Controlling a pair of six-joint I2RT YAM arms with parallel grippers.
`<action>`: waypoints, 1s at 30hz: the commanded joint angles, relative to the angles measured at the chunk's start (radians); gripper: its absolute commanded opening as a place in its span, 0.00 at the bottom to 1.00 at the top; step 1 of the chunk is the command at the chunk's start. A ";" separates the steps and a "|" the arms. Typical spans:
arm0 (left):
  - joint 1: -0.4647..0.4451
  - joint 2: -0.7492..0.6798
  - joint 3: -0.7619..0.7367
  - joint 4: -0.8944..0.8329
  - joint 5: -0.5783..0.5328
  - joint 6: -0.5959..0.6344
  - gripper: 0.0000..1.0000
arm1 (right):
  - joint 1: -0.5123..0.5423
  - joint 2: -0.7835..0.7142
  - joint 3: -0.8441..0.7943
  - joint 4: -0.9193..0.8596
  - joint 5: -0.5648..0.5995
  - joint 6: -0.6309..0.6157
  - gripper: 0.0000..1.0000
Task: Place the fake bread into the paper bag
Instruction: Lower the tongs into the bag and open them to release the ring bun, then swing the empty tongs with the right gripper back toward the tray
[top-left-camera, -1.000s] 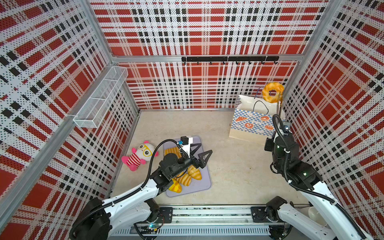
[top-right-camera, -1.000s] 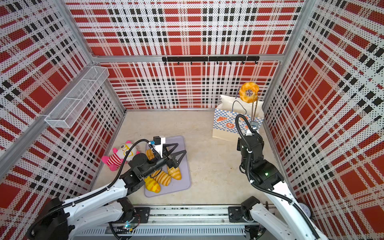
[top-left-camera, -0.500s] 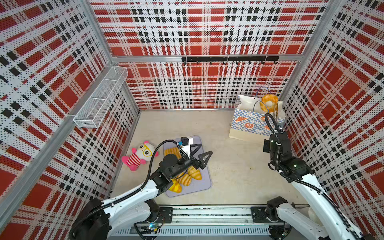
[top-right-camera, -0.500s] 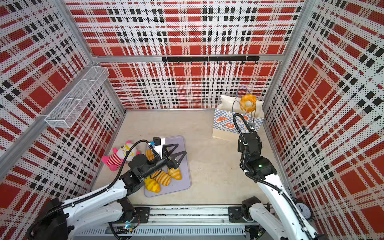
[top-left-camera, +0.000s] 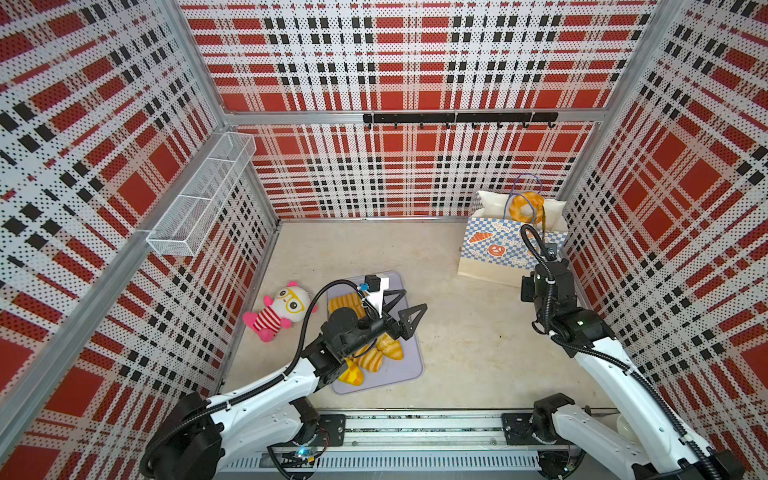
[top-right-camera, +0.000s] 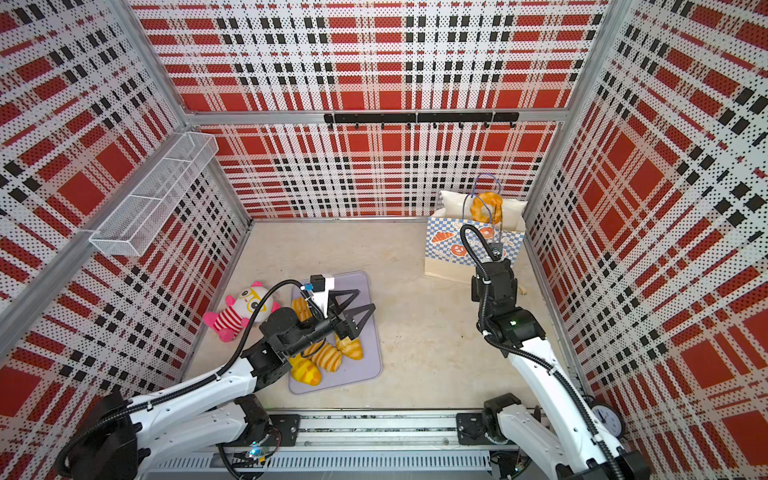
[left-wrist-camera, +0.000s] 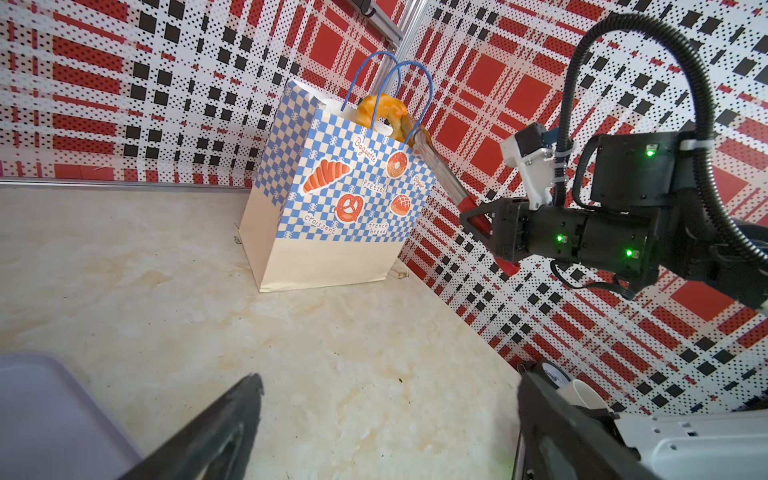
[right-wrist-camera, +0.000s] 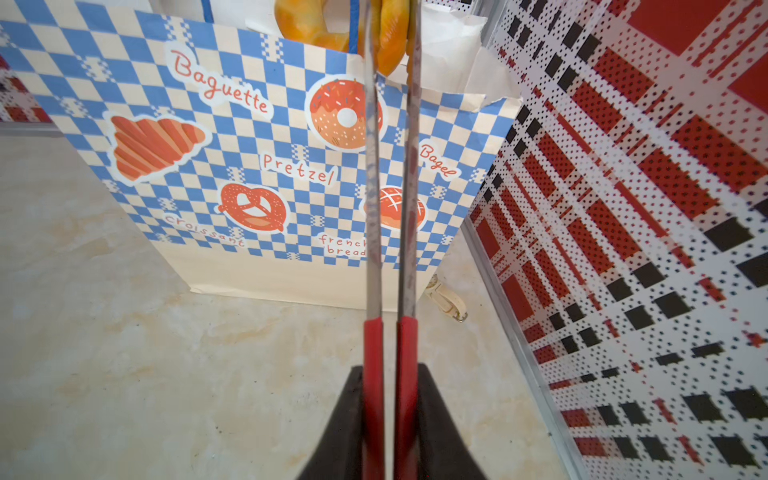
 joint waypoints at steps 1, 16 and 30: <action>-0.006 -0.002 0.002 0.020 0.001 0.010 0.98 | -0.005 -0.022 -0.013 0.055 -0.010 -0.008 0.28; -0.007 0.001 0.002 0.016 -0.003 0.010 0.98 | -0.005 -0.142 0.046 0.022 -0.038 0.046 0.33; -0.009 -0.001 0.014 -0.023 -0.098 -0.018 0.98 | -0.005 -0.278 0.034 0.102 -0.514 0.084 0.32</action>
